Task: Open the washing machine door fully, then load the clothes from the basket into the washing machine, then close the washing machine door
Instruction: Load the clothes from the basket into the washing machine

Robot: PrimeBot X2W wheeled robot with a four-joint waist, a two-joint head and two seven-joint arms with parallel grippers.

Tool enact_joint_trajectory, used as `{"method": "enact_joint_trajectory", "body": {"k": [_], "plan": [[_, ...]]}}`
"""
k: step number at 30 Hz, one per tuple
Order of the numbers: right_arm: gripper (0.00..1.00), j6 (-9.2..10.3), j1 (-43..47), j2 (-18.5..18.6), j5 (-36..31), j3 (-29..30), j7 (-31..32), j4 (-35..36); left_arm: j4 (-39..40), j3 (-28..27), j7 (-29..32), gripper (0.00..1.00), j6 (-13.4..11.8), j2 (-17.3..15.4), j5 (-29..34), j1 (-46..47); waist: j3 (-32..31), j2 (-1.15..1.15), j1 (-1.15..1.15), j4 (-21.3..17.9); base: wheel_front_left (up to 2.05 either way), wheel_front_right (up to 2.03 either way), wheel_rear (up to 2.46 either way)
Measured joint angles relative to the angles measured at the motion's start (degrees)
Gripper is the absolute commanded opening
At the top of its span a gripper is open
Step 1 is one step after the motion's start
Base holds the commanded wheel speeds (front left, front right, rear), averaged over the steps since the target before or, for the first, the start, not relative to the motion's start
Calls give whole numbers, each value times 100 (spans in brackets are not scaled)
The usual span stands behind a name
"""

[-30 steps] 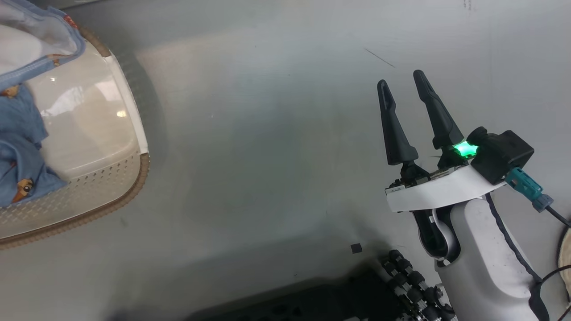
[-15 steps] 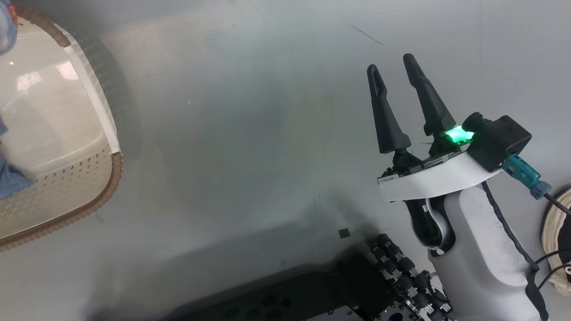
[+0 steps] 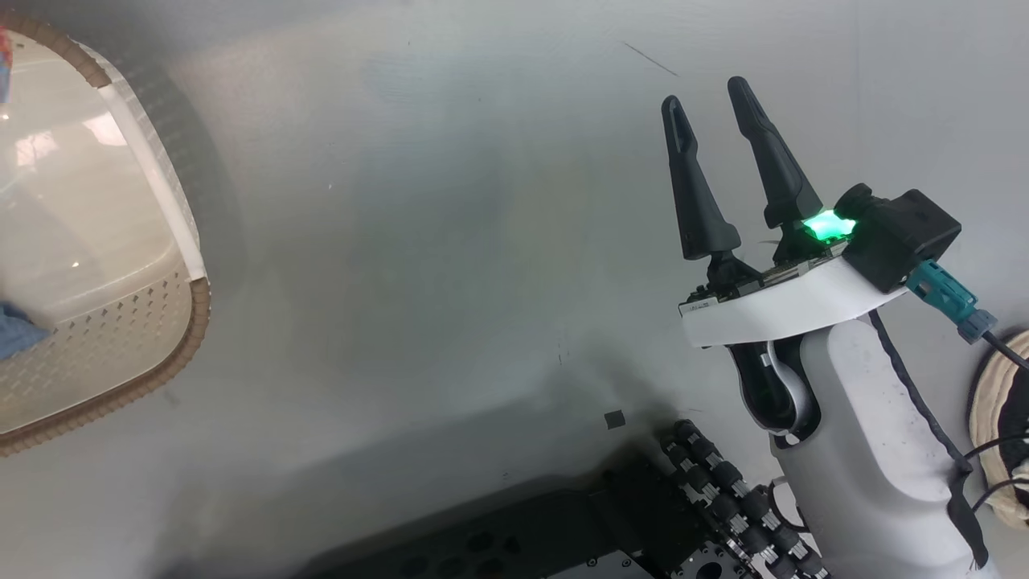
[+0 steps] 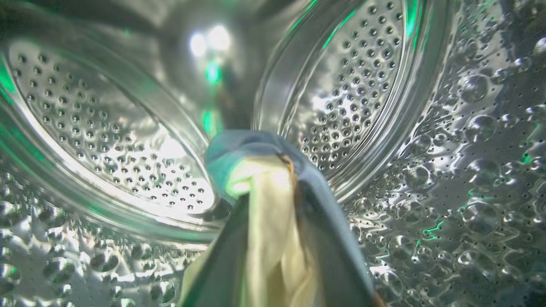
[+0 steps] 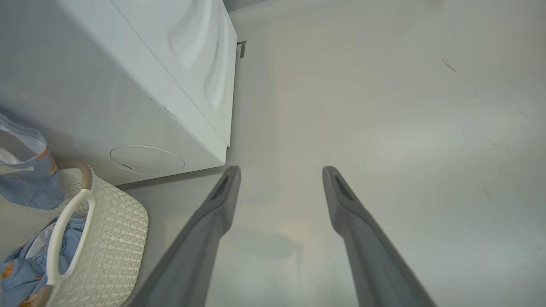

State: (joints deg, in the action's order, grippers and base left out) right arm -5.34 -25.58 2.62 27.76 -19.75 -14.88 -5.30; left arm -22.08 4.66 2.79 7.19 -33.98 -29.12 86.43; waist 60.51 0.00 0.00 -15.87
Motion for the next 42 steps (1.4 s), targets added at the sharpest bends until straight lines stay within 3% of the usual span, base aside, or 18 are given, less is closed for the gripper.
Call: {"method": "enact_joint_trajectory", "body": {"k": [13,28,42], "plan": [[100,54,-37,4,-41,202,0,-73,-513,-296,-422,100,0,20,-153,-352,-255,0,0,184,0,0,0],[100,93,-38,19,-254,415,0,-136,-530,-278,-970,100,0,409,-349,-941,-564,0,0,484,0,0,0],[100,94,28,25,-456,521,0,-163,-214,-268,-1605,100,0,624,-325,-2038,-778,0,0,753,0,0,0]]}}
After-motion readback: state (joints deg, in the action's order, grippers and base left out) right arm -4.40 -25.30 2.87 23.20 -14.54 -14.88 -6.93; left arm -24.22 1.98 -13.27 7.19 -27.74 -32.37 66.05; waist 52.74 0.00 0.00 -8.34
